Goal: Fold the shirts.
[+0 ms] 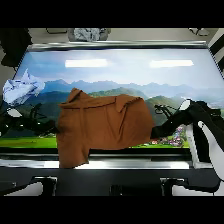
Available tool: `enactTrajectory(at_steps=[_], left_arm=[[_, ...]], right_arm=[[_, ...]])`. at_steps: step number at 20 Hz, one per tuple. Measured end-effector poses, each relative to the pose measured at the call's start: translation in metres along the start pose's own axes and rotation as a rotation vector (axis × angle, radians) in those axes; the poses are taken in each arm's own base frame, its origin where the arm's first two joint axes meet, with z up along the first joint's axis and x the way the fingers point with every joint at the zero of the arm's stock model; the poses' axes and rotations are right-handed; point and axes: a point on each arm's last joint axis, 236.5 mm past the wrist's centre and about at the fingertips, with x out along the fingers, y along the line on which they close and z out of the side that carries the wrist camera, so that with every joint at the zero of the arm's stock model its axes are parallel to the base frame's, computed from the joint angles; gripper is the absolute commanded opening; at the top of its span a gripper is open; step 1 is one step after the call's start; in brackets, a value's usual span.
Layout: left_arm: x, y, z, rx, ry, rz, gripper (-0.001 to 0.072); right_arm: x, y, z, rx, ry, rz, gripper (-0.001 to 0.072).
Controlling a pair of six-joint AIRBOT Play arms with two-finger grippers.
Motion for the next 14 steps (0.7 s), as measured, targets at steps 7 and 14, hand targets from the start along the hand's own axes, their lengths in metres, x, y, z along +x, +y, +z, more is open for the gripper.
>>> enactTrajectory(at_steps=[7,14], left_arm=[[-0.003,-0.001,0.000,0.012,-0.007,0.000,0.0026],[-0.003,-0.003,-0.003,0.017,0.003,-0.004,0.0027]], right_arm=[[-0.042,-0.017,0.004,0.030,-0.082,-0.012,0.0614],[-0.006,-0.015,-0.003,0.106,-0.054,0.048,0.0612]])
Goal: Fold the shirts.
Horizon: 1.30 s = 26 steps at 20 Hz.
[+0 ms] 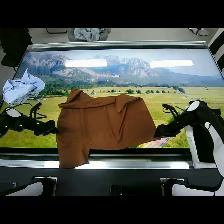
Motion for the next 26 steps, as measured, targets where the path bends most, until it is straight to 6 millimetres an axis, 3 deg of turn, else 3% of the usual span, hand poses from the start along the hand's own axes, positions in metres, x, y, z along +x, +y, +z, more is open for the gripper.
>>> enactTrajectory(at_steps=[1,2,3,4,8,9,11,13,14,16,18,19,20,22,24,26], left_arm=[[0.000,0.000,-0.001,0.001,0.002,-0.001,0.0027],[-0.001,-0.001,-0.001,0.001,0.004,-0.002,0.0027],[-0.001,-0.002,-0.002,0.002,0.006,-0.003,0.0027],[-0.002,-0.002,-0.003,0.003,0.007,-0.004,0.0026],[-0.009,-0.005,-0.001,0.016,-0.003,-0.003,0.0025],[-0.016,-0.009,0.004,0.028,-0.027,-0.001,0.0025],[-0.047,-0.022,0.023,0.071,-0.123,0.010,0.0024],[-0.105,-0.048,0.052,0.136,-0.300,0.030,0.0024],[-0.145,-0.066,0.065,0.172,-0.411,0.037,0.0024],[-0.249,-0.117,0.079,0.274,-0.693,0.054,0.0025],[-0.369,-0.177,0.062,0.381,-1.022,0.054,0.0024],[-0.425,-0.208,0.039,0.433,-1.180,0.042,0.0024],[-0.469,-0.232,0.012,0.477,-1.311,0.034,0.0024],[-0.535,-0.269,-0.051,0.541,-1.525,0.007,0.0024],[-0.565,-0.288,-0.099,0.580,-1.642,-0.017,0.0024],[-0.582,-0.299,-0.132,0.607,-1.718,-0.030,0.0024]], right_arm=[[0.005,0.004,-0.001,0.003,0.010,0.012,0.0582],[0.010,0.007,0.001,0.010,0.014,0.013,0.0440],[0.015,0.005,0.005,0.011,0.007,0.000,0.0148],[0.019,0.003,0.009,0.017,-0.004,-0.012,0.0043],[0.015,0.002,0.024,0.026,-0.058,-0.054,0.0041],[0.006,-0.002,0.036,-0.002,-0.109,-0.096,0.0041],[-0.030,0.009,0.050,-0.090,-0.181,-0.134,0.0042],[-0.091,0.032,0.074,-0.206,-0.328,-0.210,0.0043],[-0.138,0.045,0.086,-0.270,-0.435,-0.289,0.0043],[-0.246,0.084,0.096,-0.399,-0.684,-0.476,0.0043],[-0.366,0.135,0.072,-0.497,-0.964,-0.707,0.0043],[-0.423,0.164,0.045,-0.533,-1.107,-0.823,0.0043],[-0.463,0.190,0.014,-0.556,-1.212,-0.911,0.0043],[-0.518,0.234,-0.052,-0.573,-1.393,-1.045,0.0043],[-0.543,0.263,-0.105,-0.578,-1.507,-1.119,0.0043],[-0.553,0.279,-0.139,-0.576,-1.571,-1.160,0.0043]])
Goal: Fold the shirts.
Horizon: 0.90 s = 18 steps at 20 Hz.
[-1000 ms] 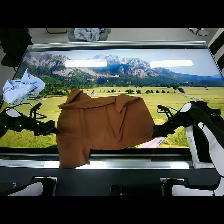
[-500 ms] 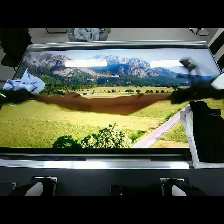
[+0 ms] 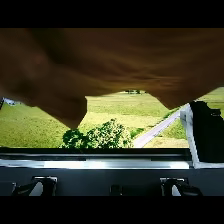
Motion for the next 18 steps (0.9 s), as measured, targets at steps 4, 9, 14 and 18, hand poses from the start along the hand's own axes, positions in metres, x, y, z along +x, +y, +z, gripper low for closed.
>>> enactTrajectory(at_steps=[4,9,14,18], left_arm=[[-0.020,-0.012,0.019,0.010,-0.059,-0.009,0.0024],[0.003,0.000,-0.012,-0.009,0.062,-0.004,0.0024],[0.078,0.060,-0.177,-0.130,0.562,0.027,0.0023],[0.098,0.107,-0.370,-0.297,0.988,0.063,0.0024]], right_arm=[[-0.026,-0.010,0.007,0.005,-0.013,-0.039,0.0043],[0.005,0.014,-0.037,0.025,0.167,0.064,0.0043],[0.100,0.098,-0.174,0.050,0.653,0.381,0.0043],[0.152,0.190,-0.314,0.080,1.046,0.650,0.0043]])
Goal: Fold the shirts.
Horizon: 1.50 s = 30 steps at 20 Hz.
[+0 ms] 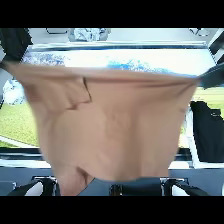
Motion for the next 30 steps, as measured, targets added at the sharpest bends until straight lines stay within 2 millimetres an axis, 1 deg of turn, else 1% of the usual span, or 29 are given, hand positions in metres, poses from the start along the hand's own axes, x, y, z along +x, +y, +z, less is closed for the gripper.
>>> enactTrajectory(at_steps=[1,2,4,5,7,8,9,11,13,14,16,17,18,20,23,27,30], left_arm=[[0.038,0.020,-0.024,-0.047,0.083,0.007,0.0024],[0.068,0.036,-0.045,-0.086,0.145,0.015,0.0024],[0.119,0.065,-0.080,-0.155,0.240,0.032,0.0025],[0.139,0.075,-0.093,-0.181,0.270,0.037,0.0025],[0.169,0.089,-0.101,-0.215,0.276,0.042,0.0025],[0.181,0.093,-0.101,-0.223,0.271,0.044,0.0025],[0.192,0.096,-0.095,-0.229,0.245,0.044,0.0025],[0.209,0.097,-0.082,-0.224,0.199,0.044,0.0025],[0.220,0.094,-0.060,-0.210,0.138,0.040,0.0025],[0.223,0.092,-0.050,-0.198,0.118,0.036,0.0025],[0.227,0.085,-0.037,-0.181,0.091,0.026,0.0025],[0.229,0.084,-0.033,-0.176,0.087,0.023,0.0025],[0.231,0.081,-0.036,-0.173,0.101,0.018,0.0025],[0.231,0.079,-0.047,-0.159,0.159,0.012,0.0025],[0.222,0.080,-0.074,-0.126,0.285,0.021,0.0025],[0.201,0.087,-0.124,-0.088,0.508,0.051,0.0025],[0.191,0.089,-0.158,-0.105,0.636,0.063,0.0025]], right_arm=[[0.040,0.004,-0.003,0.007,0.069,0.059,0.0044],[0.072,0.008,-0.003,0.015,0.108,0.109,0.0044],[0.131,0.017,0.002,0.046,0.134,0.187,0.0044],[0.153,0.019,0.009,0.067,0.117,0.207,0.0043],[0.184,0.019,0.030,0.106,0.040,0.222,0.0043],[0.193,0.017,0.042,0.127,-0.010,0.220,0.0043],[0.198,0.014,0.058,0.151,-0.077,0.212,0.0043],[0.205,0.007,0.081,0.190,-0.172,0.196,0.0043],[0.205,-0.003,0.102,0.222,-0.265,0.169,0.0043],[0.206,-0.005,0.106,0.230,-0.285,0.162,0.0043],[0.206,-0.008,0.111,0.239,-0.307,0.156,0.0043],[0.208,-0.007,0.110,0.236,-0.303,0.158,0.0044],[0.210,-0.006,0.107,0.231,-0.287,0.163,0.0044],[0.212,0.000,0.098,0.217,-0.246,0.180,0.0044],[0.212,0.014,0.072,0.184,-0.131,0.227,0.0044],[0.212,0.040,0.014,0.132,0.108,0.312,0.0044],[0.216,0.059,-0.021,0.126,0.241,0.378,0.0044]])
